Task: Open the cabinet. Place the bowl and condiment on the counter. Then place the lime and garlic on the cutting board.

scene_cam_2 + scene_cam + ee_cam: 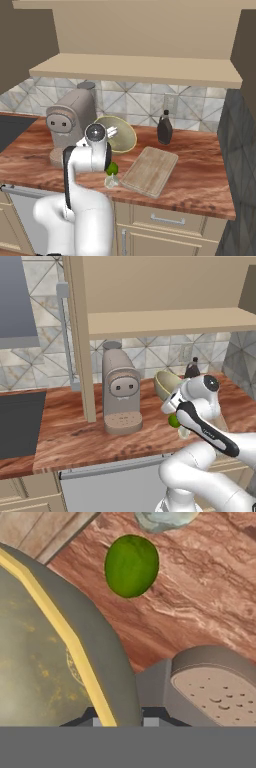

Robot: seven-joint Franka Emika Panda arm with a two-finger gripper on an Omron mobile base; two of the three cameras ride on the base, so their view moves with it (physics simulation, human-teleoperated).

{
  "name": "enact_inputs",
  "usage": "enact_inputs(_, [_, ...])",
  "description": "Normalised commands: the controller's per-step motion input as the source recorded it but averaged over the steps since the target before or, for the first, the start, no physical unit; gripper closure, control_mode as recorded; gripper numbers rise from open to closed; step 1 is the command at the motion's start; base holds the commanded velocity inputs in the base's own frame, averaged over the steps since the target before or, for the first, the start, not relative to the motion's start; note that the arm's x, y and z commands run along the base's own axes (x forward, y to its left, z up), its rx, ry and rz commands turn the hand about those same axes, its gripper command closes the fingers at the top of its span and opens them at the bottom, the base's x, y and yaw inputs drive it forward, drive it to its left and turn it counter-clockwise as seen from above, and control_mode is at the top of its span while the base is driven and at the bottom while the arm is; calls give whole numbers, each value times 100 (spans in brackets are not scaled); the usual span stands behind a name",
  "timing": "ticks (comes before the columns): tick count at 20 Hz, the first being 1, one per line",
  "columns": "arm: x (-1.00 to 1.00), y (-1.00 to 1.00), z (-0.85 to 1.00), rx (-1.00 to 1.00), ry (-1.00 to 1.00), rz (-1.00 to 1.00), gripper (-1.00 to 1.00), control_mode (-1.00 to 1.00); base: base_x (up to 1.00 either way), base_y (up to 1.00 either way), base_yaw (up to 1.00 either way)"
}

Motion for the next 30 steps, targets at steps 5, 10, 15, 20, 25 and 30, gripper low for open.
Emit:
enact_inputs(5, [18, -17, 24, -9, 0, 12, 100, -100, 0, 0, 0])
enact_inputs(10, [27, -19, 21, -6, 0, 8, 100, -100, 0, 0, 0])
enact_inputs(15, [31, -33, 5, -3, 0, 11, 100, -100, 0, 0, 0])
enact_inputs(20, [21, -27, 2, -6, 0, 12, 100, -100, 0, 0, 0])
enact_inputs(25, [9, -2, 0, -18, 0, 15, 100, -100, 0, 0, 0])
enact_inputs(30, [22, -1, 0, -22, 0, 17, 100, -100, 0, 0, 0])
